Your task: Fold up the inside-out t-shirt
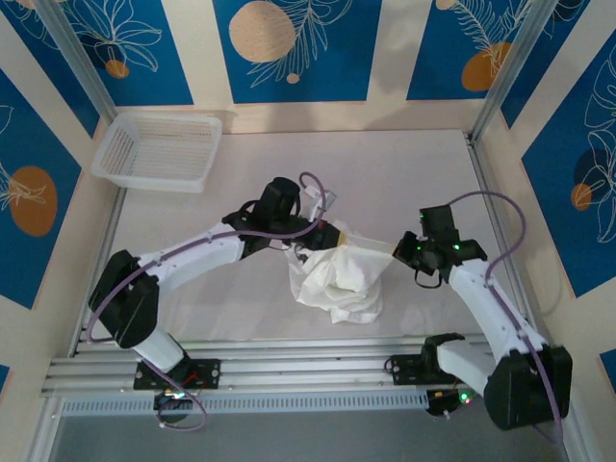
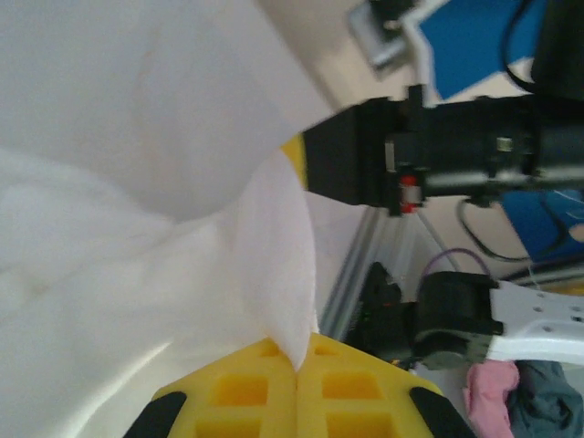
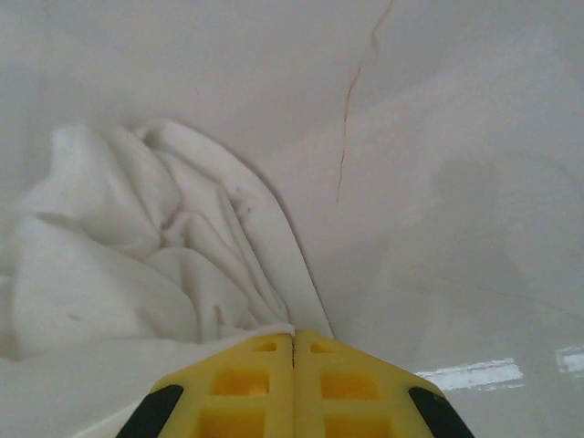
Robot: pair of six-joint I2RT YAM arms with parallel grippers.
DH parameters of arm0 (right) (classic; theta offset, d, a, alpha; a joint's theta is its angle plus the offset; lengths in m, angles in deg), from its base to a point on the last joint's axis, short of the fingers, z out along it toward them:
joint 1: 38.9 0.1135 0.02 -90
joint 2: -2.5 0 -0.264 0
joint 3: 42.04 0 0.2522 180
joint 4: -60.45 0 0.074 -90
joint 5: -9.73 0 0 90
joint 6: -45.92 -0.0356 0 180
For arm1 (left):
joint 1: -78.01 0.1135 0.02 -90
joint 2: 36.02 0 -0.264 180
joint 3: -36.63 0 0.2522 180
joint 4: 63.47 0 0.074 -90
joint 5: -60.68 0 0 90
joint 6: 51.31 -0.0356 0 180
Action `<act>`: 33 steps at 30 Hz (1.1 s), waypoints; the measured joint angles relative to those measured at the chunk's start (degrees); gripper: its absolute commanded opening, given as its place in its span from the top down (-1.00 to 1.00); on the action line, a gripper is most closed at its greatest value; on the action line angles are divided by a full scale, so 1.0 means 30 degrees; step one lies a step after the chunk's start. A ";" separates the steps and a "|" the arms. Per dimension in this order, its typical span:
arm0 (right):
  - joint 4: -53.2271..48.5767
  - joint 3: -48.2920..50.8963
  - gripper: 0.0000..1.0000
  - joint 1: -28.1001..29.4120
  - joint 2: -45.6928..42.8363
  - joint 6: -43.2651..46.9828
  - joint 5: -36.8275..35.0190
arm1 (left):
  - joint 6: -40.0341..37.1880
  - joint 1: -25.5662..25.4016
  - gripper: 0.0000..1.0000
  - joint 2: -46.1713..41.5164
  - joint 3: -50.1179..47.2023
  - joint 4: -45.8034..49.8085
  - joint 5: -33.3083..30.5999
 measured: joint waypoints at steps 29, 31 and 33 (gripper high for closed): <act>-0.1020 -0.8400 -0.31 0.3555 0.6244 0.4022 0.2900 | -0.5632 -0.4685 -0.50 -0.4612 -0.1195 -0.1566 -0.6105; -0.1005 -0.8874 -0.40 0.5282 0.8102 0.4983 0.2331 | -0.5544 -0.3330 -0.53 -0.7118 -0.1945 -0.0648 -0.7941; -0.0969 -0.9930 -0.42 0.6645 1.0265 0.5821 0.1727 | -0.5231 -0.1960 -0.61 -0.8699 -0.2506 0.0379 -0.9296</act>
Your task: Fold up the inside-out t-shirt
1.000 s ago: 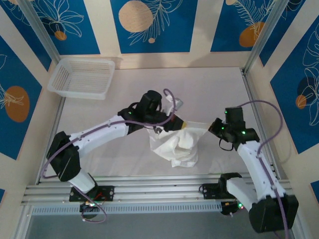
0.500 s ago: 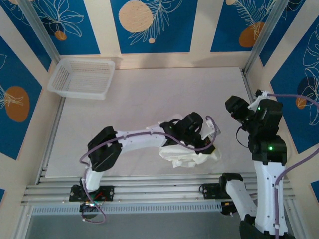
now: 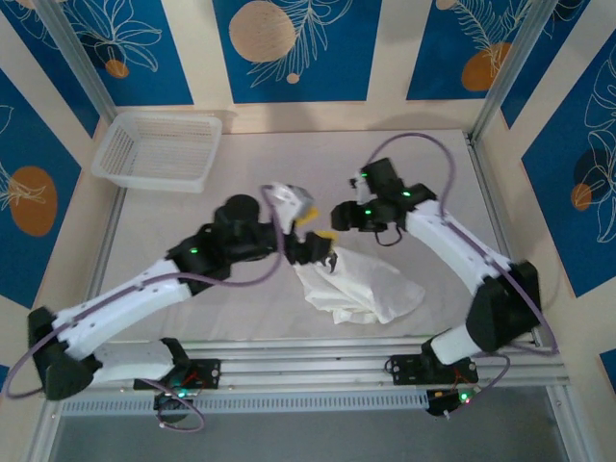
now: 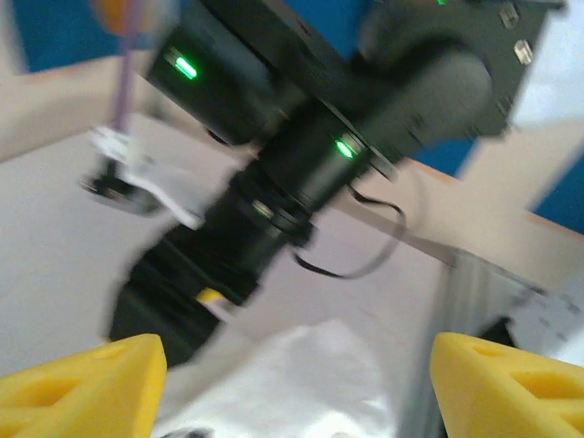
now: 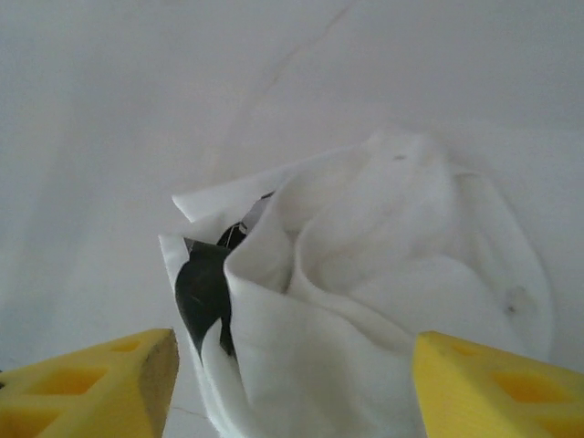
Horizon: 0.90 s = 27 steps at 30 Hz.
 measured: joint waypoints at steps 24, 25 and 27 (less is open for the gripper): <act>-0.1297 -1.0178 1.00 0.2433 0.0379 0.3745 -0.1122 | 0.6113 0.7446 -0.49 -0.0197 -0.1902 0.5748 -0.1275; -0.0889 -1.0520 1.00 0.2426 -0.0233 0.3825 -0.1013 | 0.6025 0.7453 -0.50 -0.0204 -0.1741 0.5668 -0.1268; -0.0066 -1.0943 1.00 0.2346 -0.1392 0.3978 -0.0619 | 0.5654 0.7475 -0.51 -0.0262 -0.1545 0.5289 -0.1027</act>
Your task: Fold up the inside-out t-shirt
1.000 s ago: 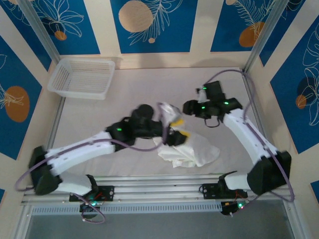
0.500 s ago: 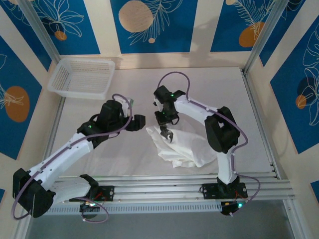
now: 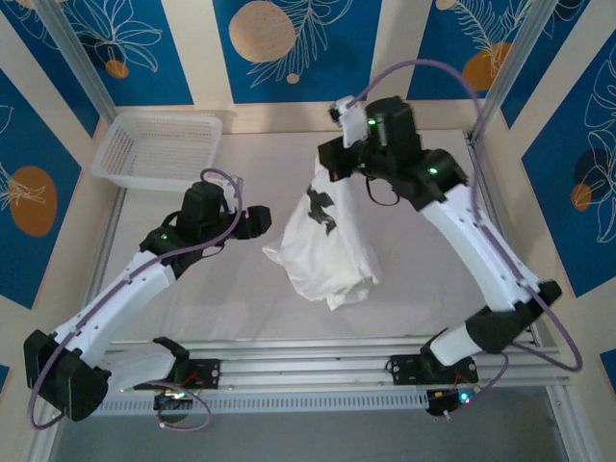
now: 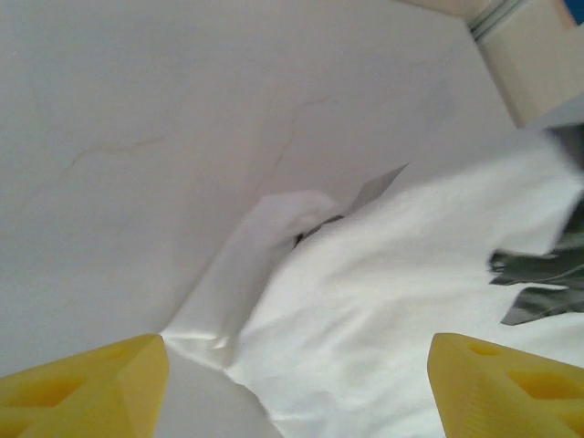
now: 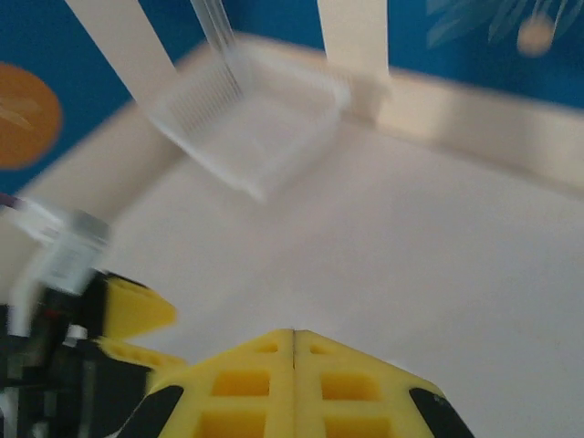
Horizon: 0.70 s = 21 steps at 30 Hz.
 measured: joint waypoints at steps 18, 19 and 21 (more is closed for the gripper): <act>0.3468 2.5092 -0.05 -0.1421 -1.4717 -0.6251 -0.2229 | -0.1042 0.0044 -0.56 -0.0299 -0.0787 -0.2470 0.2659; 0.3191 2.5332 -0.06 -0.1814 -1.5562 -0.6579 -0.2280 | -0.1042 0.0044 -0.56 -0.0131 -0.0772 -0.2455 0.2637; 0.3191 2.4516 -0.06 -0.2783 -1.5919 -0.6980 -0.2011 | -0.1042 0.0044 -0.56 0.0612 -0.0692 -0.2426 0.2681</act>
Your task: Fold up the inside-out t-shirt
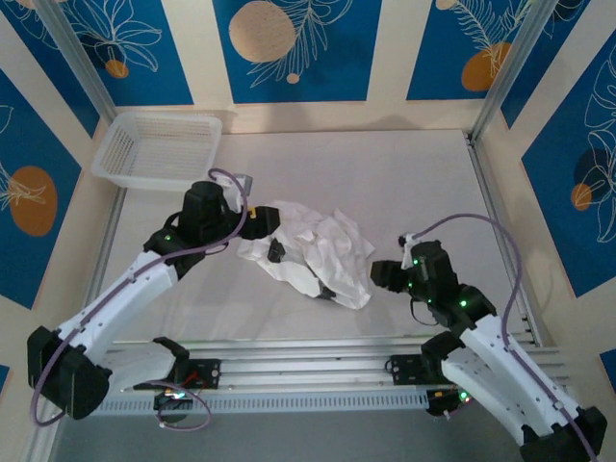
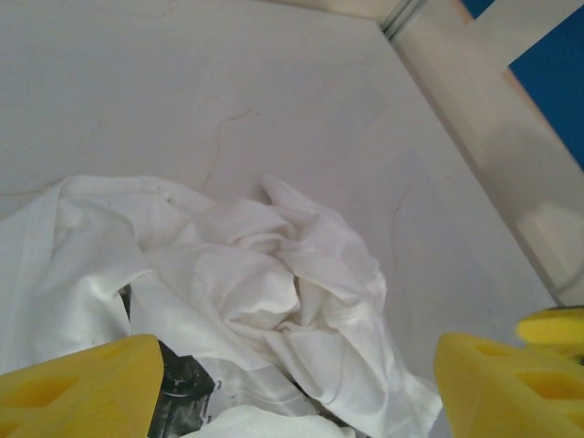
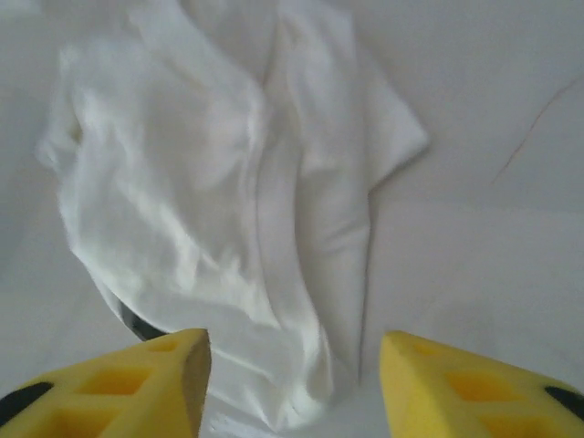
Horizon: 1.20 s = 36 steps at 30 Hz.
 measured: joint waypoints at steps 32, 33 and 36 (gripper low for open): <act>0.2412 -0.3424 0.97 -0.1639 1.2917 -0.0852 0.1311 | 0.1676 -0.2557 0.00 0.9814 0.3075 0.1581 -0.0780; 0.2091 -0.3089 0.85 -0.1851 1.2437 -0.0831 0.1086 | 0.1676 -0.2499 -0.04 0.9522 0.3075 0.1581 -0.0940; 0.1566 -0.3293 0.26 -0.1807 1.1504 -0.0510 0.1275 | 0.1515 -0.2441 -0.05 0.9202 0.3213 0.1617 -0.1297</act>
